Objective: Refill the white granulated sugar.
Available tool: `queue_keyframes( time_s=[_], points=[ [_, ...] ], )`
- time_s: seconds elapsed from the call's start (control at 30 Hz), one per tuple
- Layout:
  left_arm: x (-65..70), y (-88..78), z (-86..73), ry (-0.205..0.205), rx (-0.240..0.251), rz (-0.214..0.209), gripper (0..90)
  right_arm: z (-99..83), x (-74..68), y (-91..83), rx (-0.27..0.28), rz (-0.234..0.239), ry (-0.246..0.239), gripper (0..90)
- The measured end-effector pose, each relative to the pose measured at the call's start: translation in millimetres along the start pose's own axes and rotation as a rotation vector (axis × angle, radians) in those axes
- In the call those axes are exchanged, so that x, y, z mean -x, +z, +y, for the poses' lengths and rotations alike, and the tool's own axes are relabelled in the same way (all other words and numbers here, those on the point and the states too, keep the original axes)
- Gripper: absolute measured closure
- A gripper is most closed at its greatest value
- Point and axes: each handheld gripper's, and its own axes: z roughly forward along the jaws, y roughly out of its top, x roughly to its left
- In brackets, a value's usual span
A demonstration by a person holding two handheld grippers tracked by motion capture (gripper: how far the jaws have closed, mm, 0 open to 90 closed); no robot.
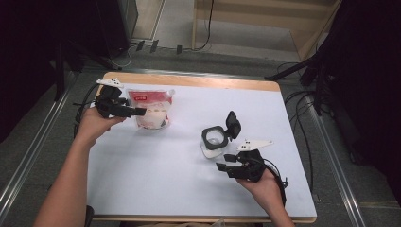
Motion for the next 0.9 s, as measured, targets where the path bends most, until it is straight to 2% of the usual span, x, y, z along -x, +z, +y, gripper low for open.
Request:
queue_keyframes(
  time_s=[0.17, 0.27, 0.4, 0.47, 0.57, 0.6, 0.63, 0.8, 0.9],
  points=[
    [3.1, 10.7, 7.1, 0.028, -0.011, -0.016, 41.2, 5.4, -6.0, 4.5, -0.002, 0.018, -0.035, 52.0],
    [5.5, 12.6, 11.8, 0.026, -0.009, -0.028, 43.6, 10.0, -9.5, 5.8, 0.007, 0.031, -0.057, 52.0],
    [4.8, 15.7, 13.3, -0.002, 0.002, -0.054, 42.8, 13.7, -14.6, 9.8, 0.004, 0.041, -0.074, 51.9],
    [4.2, 16.3, 12.8, -0.002, 0.008, -0.052, 44.2, 15.6, -18.3, 13.6, 0.000, 0.046, -0.084, 51.9],
    [6.3, 17.4, 12.3, 0.023, 0.012, -0.040, 49.6, 19.1, -24.6, 20.6, -0.008, 0.056, -0.104, 51.7],
    [6.7, 17.7, 12.0, 0.021, 0.011, -0.040, 53.9, 20.7, -27.0, 23.1, -0.016, 0.059, -0.111, 51.7],
    [7.2, 17.7, 11.7, 0.005, 0.011, -0.039, 56.1, 22.7, -29.0, 26.4, -0.012, 0.064, -0.127, 51.6],
    [8.0, 18.5, 8.3, -0.018, 0.016, -0.046, 66.2, 35.4, -41.1, 39.2, -0.005, 0.115, -0.147, 49.2],
    [8.4, 18.7, 8.1, -0.019, 0.011, -0.045, 71.3, 40.5, -44.4, 43.7, -0.003, 0.116, -0.162, 49.2]
  ],
)
